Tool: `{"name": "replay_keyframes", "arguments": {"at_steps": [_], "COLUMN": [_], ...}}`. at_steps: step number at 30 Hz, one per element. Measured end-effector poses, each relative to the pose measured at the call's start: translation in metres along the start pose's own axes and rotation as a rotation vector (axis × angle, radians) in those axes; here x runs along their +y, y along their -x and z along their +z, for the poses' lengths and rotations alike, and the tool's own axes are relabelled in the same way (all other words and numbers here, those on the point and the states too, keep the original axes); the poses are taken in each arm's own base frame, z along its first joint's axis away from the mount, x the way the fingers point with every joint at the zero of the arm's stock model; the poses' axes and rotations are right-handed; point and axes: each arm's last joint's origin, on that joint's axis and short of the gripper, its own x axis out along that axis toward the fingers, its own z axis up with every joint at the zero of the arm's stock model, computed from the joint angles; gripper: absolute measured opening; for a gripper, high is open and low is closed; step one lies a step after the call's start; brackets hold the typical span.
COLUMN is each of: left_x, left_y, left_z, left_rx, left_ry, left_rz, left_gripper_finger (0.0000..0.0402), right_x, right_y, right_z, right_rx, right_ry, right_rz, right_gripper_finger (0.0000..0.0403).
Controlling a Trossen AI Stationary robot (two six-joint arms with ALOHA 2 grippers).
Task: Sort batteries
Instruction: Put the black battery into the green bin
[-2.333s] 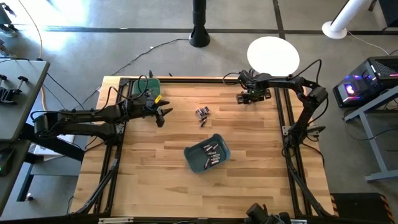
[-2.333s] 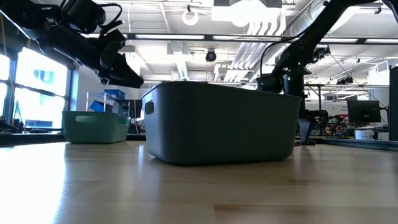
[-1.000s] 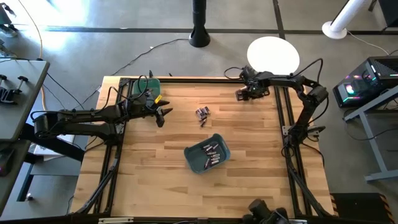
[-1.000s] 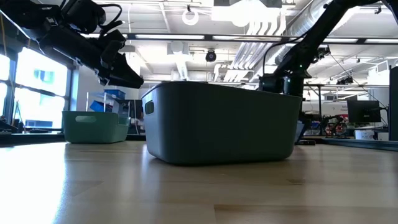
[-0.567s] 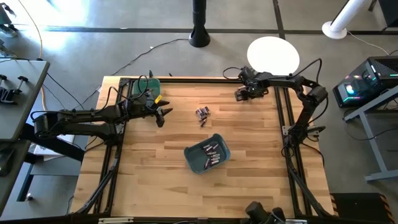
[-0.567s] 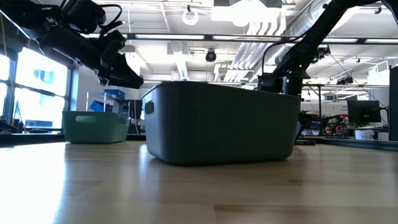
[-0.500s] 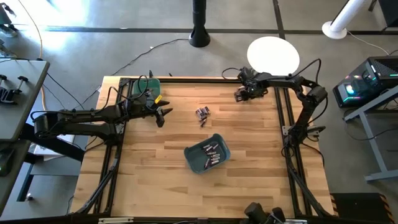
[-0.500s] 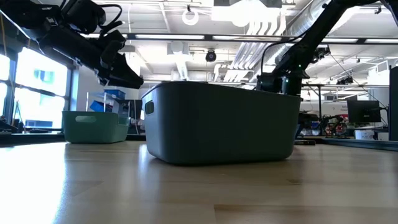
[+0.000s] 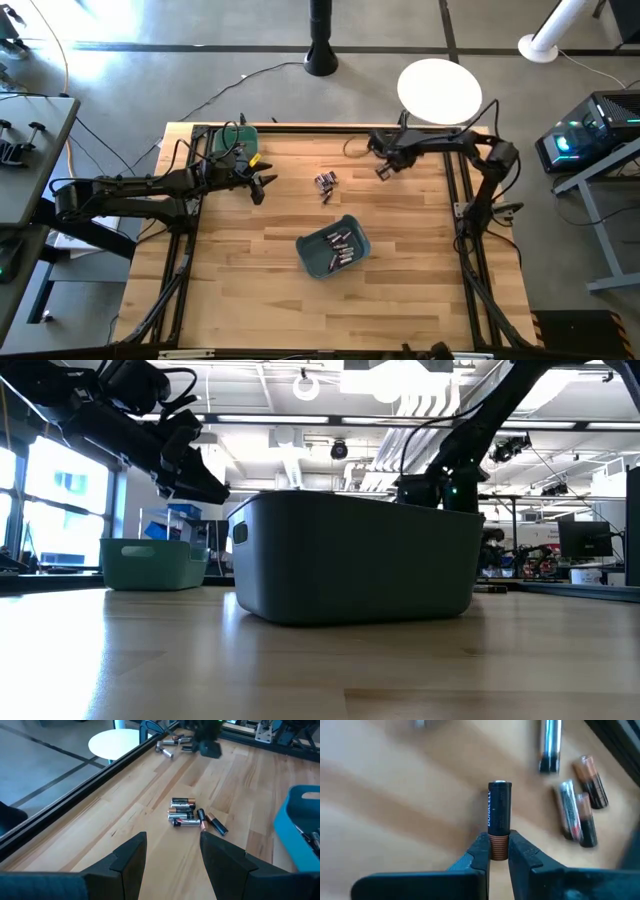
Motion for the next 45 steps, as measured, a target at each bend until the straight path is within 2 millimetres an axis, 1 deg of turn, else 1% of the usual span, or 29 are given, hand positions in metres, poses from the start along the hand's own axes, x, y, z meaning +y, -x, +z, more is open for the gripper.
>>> {"name": "replay_keyframes", "arguments": {"at_steps": [3, 6, 8, 11, 14, 18, 20, 22, 24, 26, 30, 33, 39, 45], "left_x": [0.0, 0.0, 0.0, -0.001, -0.006, -0.019, -0.027, -0.035, -0.041, -0.045, -0.049, -0.053, -0.066, -0.075], "left_y": [0.0, 0.0, 0.0, 0.0, 0.001, 0.004, 0.008, 0.012, 0.017, 0.02, 0.024, 0.027, 0.027, 0.013], "left_z": [-0.001, -0.001, -0.001, 0.002, 0.007, 0.019, 0.027, 0.033, 0.039, 0.042, 0.046, 0.049, 0.052, 0.057], "left_rx": [0.012, 0.012, 0.007, -0.021, -0.079, -0.217, -0.31, -0.398, -0.476, -0.531, -0.586, -0.632, -0.711, -0.666], "left_ry": [0.01, 0.01, 0.01, 0.012, -0.012, -0.11, -0.167, -0.211, -0.253, -0.275, -0.278, -0.244, -0.217, -0.118], "left_rz": [0.001, 0.001, 0.001, -0.005, -0.032, -0.122, -0.212, -0.312, -0.403, -0.46, -0.506, -0.536, -0.601, -0.485], "left_gripper_finger": [0.0177, 0.0177, 0.0177, 0.0177, 0.0177, 0.0177, 0.0177, 0.0177, 0.0178, 0.0181, 0.0198, 0.021, 0.021, 0.0197], "right_x": [0.016, 0.036, 0.051, 0.075, 0.101, 0.134, 0.146, 0.156, 0.162, 0.167, 0.171, 0.171, 0.17, 0.179], "right_y": [0.013, 0.036, 0.057, 0.094, 0.129, 0.173, 0.188, 0.199, 0.207, 0.211, 0.216, 0.218, 0.221, 0.212], "right_z": [-0.006, -0.014, -0.021, -0.027, -0.028, -0.03, -0.035, -0.04, -0.044, -0.049, -0.056, -0.057, -0.057, -0.057], "right_rx": [-0.055, -0.164, -0.27, -0.506, -0.765, -1.111, -1.265, -1.399, -1.501, -1.557, -1.596, -1.612, -1.65, -1.64], "right_ry": [0.03, 0.054, 0.06, 0.058, 0.104, 0.235, 0.312, 0.355, 0.369, 0.376, 0.388, 0.381, 0.39, 0.396], "right_rz": [-0.017, -0.013, 0.018, 0.105, 0.257, 0.571, 0.714, 0.817, 0.892, 0.944, 0.966, 0.978, 1.028, 1.069], "right_gripper_finger": [0.0023, 0.0023, 0.0023, 0.0023, 0.0024, 0.0024, 0.0024, 0.0024, 0.0024, 0.0025, 0.0025, 0.0025, 0.0026, 0.0026]}}
